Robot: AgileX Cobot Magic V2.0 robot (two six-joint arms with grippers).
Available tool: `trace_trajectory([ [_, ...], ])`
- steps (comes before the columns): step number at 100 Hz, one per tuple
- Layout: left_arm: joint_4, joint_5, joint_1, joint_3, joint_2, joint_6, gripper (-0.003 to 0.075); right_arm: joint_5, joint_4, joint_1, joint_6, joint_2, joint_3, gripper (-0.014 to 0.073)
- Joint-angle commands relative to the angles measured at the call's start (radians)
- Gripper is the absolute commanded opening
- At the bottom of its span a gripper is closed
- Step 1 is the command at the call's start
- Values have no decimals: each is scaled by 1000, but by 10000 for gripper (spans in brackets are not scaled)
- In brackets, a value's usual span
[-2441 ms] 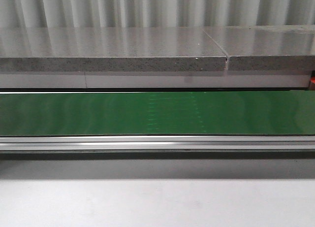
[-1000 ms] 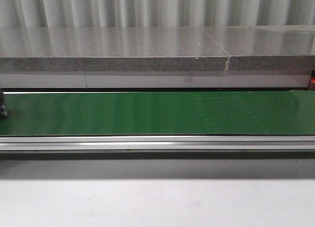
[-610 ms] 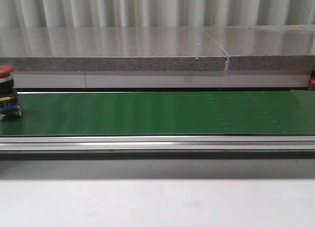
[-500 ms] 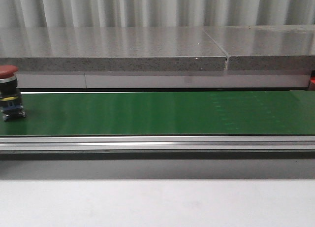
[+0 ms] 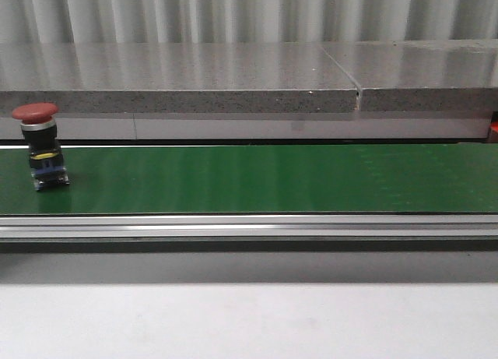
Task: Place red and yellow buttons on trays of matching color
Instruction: 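Move the left gripper over a yellow push button and grasp it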
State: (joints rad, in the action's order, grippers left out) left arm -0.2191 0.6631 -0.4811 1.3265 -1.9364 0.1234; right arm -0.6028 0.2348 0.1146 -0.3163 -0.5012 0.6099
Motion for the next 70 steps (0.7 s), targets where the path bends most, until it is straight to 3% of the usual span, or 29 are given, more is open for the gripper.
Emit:
trace_trajectory([
  [1, -15, -27, -2, 31, 48, -10, 559, 70, 11, -2, -4, -1, 22, -68],
  [27, -36, 8, -2, 31, 48, -10, 152, 70, 11, -2, -4, -1, 22, -68],
  [41, -51, 42, -2, 31, 77, -10, -12, 70, 11, -2, -4, -1, 22, -68],
  [70, -60, 66, 25, 31, 280, -9, -20, 70, 11, -2, -4, -1, 22, -68],
])
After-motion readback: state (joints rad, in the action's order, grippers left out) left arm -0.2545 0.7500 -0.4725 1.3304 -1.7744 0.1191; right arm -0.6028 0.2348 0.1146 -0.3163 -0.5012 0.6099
